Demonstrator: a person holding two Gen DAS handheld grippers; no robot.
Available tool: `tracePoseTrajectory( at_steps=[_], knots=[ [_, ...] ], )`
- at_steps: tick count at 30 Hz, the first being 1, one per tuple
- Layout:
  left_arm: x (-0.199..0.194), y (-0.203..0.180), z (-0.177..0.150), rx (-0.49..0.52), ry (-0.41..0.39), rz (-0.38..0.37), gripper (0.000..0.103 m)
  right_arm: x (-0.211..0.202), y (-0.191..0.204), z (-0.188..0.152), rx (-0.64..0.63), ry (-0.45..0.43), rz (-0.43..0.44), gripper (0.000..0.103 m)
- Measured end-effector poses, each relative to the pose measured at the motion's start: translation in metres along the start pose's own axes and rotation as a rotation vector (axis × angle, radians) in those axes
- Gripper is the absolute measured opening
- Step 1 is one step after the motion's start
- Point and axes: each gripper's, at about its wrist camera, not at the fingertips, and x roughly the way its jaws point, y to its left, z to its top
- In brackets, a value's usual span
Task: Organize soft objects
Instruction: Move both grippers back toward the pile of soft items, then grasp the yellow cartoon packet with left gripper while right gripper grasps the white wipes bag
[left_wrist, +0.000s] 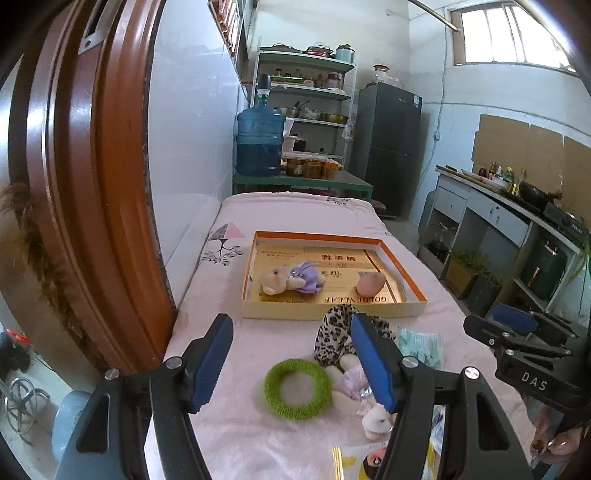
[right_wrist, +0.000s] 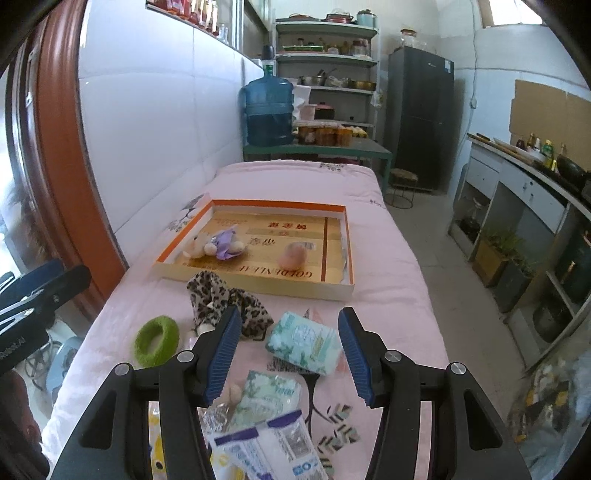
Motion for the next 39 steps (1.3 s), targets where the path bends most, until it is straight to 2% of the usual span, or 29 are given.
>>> tracePoseTrajectory(
  at_steps=[7,13,18,30,33,39],
  knots=[
    [-0.006,-0.001,-0.015,0.02,0.019,0.006,0.062,-0.012,0.004,-0.022,-0.011,-0.002,0.001,0.057],
    [-0.007,0.012,-0.03,-0.024,0.033,-0.013,0.062,-0.016,0.004,-0.047,-0.012,0.019,0.02,0.057],
    [-0.003,0.02,-0.039,-0.048,0.04,-0.024,0.062,-0.017,0.007,-0.072,-0.042,0.024,0.002,0.057],
    [0.0,0.026,-0.062,-0.073,0.078,-0.038,0.062,-0.014,0.001,-0.117,-0.053,0.107,0.074,0.058],
    [-0.001,0.025,-0.067,-0.076,0.092,-0.062,0.062,-0.009,0.0,-0.117,-0.062,0.129,0.089,0.066],
    [-0.002,0.008,-0.082,-0.035,0.129,-0.144,0.062,0.008,0.002,-0.117,-0.086,0.179,0.072,0.067]
  ],
)
